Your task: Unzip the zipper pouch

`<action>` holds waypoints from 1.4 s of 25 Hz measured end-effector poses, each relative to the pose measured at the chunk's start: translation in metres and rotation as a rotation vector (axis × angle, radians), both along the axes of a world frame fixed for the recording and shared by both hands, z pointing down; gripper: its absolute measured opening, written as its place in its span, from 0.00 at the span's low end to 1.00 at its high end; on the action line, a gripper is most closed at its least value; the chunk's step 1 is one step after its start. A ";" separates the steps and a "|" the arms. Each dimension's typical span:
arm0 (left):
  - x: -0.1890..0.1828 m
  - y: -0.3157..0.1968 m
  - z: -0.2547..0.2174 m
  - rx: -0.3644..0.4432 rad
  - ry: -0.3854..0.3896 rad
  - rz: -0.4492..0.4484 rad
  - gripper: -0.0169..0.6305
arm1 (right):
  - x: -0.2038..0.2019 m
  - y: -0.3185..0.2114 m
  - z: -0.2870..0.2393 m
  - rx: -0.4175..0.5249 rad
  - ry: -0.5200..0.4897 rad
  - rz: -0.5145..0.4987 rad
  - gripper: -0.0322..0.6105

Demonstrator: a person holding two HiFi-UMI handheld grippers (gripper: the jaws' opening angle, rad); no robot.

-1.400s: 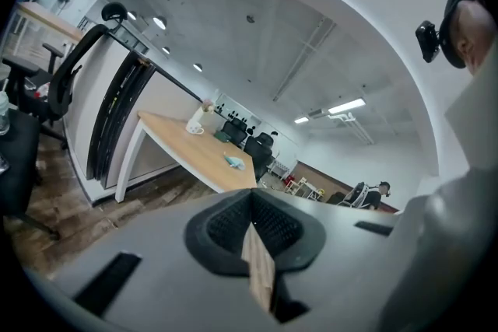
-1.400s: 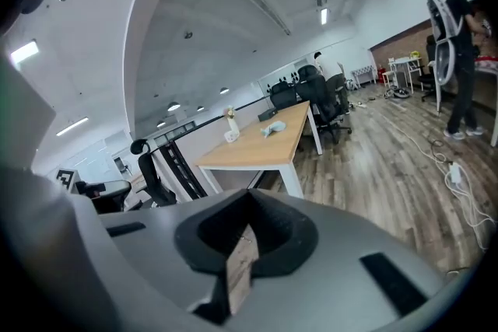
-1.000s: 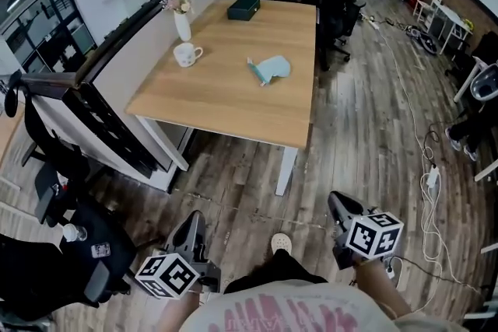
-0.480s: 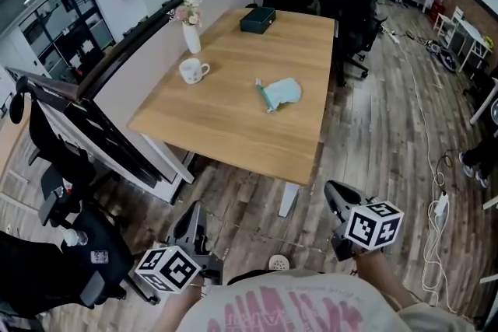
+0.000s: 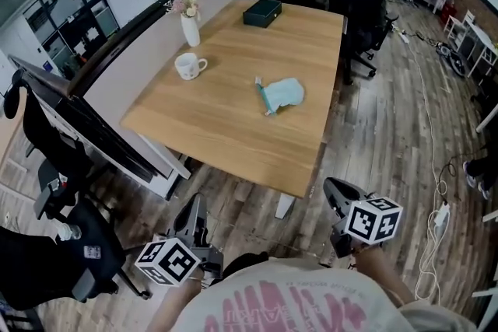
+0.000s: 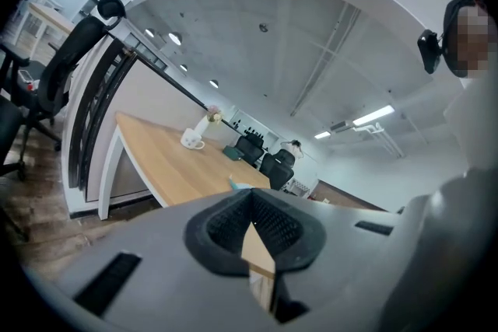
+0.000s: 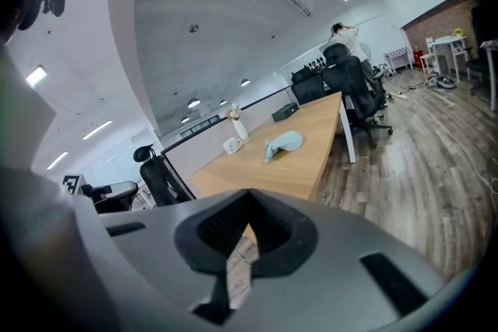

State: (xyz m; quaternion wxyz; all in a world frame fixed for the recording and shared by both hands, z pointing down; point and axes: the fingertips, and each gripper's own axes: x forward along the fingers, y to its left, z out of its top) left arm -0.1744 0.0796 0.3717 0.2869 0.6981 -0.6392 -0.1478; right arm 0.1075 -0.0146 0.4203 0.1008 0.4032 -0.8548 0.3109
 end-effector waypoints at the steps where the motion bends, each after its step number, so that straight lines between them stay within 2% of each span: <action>1: 0.002 -0.001 0.005 -0.013 -0.005 0.004 0.03 | 0.000 -0.001 0.006 -0.013 -0.002 -0.003 0.05; 8: 0.024 -0.019 0.034 -0.043 -0.079 0.129 0.03 | -0.007 -0.009 0.050 -0.146 -0.081 0.018 0.05; 14: 0.035 -0.071 0.059 -0.108 -0.087 0.262 0.03 | -0.021 -0.048 0.062 -0.139 -0.106 0.021 0.05; 17: 0.029 -0.109 0.065 -0.110 -0.046 0.284 0.03 | -0.033 -0.078 0.070 -0.174 -0.097 0.030 0.05; 20: 0.014 -0.153 0.054 -0.075 -0.004 0.286 0.03 | -0.049 -0.109 0.074 -0.204 -0.081 0.027 0.05; 24: -0.010 -0.203 0.044 -0.058 -0.012 0.294 0.03 | -0.073 -0.150 0.076 -0.220 -0.069 0.024 0.05; 28: -0.034 -0.236 0.043 -0.050 -0.055 0.318 0.03 | -0.095 -0.186 0.075 -0.207 -0.022 0.010 0.07; 32: -0.052 -0.262 0.047 -0.037 -0.084 0.333 0.03 | -0.113 -0.222 0.064 -0.170 0.054 -0.049 0.22; 35: -0.060 -0.279 0.057 -0.057 -0.080 0.341 0.03 | -0.129 -0.246 0.053 -0.076 0.189 -0.134 0.29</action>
